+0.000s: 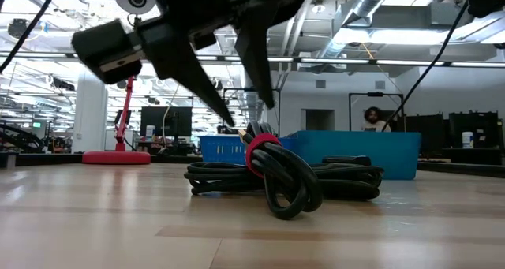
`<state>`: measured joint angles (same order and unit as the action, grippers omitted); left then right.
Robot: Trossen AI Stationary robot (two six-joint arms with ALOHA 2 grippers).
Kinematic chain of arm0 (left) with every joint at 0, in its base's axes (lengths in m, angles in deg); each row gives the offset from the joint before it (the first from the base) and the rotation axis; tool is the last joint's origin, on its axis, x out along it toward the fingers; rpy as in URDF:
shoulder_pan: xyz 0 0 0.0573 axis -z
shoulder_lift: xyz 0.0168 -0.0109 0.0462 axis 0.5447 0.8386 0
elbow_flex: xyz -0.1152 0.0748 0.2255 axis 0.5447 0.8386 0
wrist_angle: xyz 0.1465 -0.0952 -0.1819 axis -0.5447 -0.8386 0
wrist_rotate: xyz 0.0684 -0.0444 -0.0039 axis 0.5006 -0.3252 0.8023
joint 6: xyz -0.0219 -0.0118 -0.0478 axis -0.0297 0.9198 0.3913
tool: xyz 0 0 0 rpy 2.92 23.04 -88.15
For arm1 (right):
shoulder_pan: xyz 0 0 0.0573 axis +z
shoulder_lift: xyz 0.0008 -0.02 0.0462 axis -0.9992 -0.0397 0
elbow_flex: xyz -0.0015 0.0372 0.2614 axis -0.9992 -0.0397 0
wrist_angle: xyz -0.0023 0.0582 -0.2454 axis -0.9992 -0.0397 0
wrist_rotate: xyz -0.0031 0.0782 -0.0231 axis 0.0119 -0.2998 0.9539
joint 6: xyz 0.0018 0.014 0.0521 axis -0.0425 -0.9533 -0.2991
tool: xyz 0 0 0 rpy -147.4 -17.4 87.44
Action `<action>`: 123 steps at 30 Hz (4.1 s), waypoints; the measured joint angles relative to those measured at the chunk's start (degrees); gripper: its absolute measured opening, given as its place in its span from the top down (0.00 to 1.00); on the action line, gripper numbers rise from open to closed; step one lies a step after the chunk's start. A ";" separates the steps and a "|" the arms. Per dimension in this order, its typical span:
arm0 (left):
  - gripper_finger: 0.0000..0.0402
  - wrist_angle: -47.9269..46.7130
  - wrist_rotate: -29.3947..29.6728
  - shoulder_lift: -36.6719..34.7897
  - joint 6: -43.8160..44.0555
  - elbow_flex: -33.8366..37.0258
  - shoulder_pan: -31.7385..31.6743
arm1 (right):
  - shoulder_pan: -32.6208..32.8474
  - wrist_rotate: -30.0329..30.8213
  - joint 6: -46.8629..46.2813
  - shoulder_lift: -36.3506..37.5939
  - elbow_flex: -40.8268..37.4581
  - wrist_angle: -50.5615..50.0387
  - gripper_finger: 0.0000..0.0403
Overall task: Pick and place items into bin
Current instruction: Put the bottom black charger cable into the light blue bin
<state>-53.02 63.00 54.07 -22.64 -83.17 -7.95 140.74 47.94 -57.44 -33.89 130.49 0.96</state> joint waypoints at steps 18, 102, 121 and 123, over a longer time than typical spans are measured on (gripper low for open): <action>0.62 0.57 0.24 -0.03 -0.49 -0.52 -0.04 | -0.26 -0.01 -0.02 0.00 0.00 0.13 0.74; 0.93 -13.20 19.84 4.60 5.58 -9.72 3.68 | -0.66 0.22 0.11 0.00 -0.02 0.57 0.74; 0.93 -50.43 33.00 4.51 7.99 -32.20 -9.27 | -0.55 0.15 0.07 0.00 -0.02 0.59 0.74; 0.93 -49.46 32.86 4.51 4.76 -33.59 -11.77 | -0.55 0.15 0.07 0.00 -0.02 0.59 0.74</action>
<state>-102.48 95.85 58.58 -17.87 -116.76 -19.72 140.19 48.09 -57.38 -33.89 130.46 1.55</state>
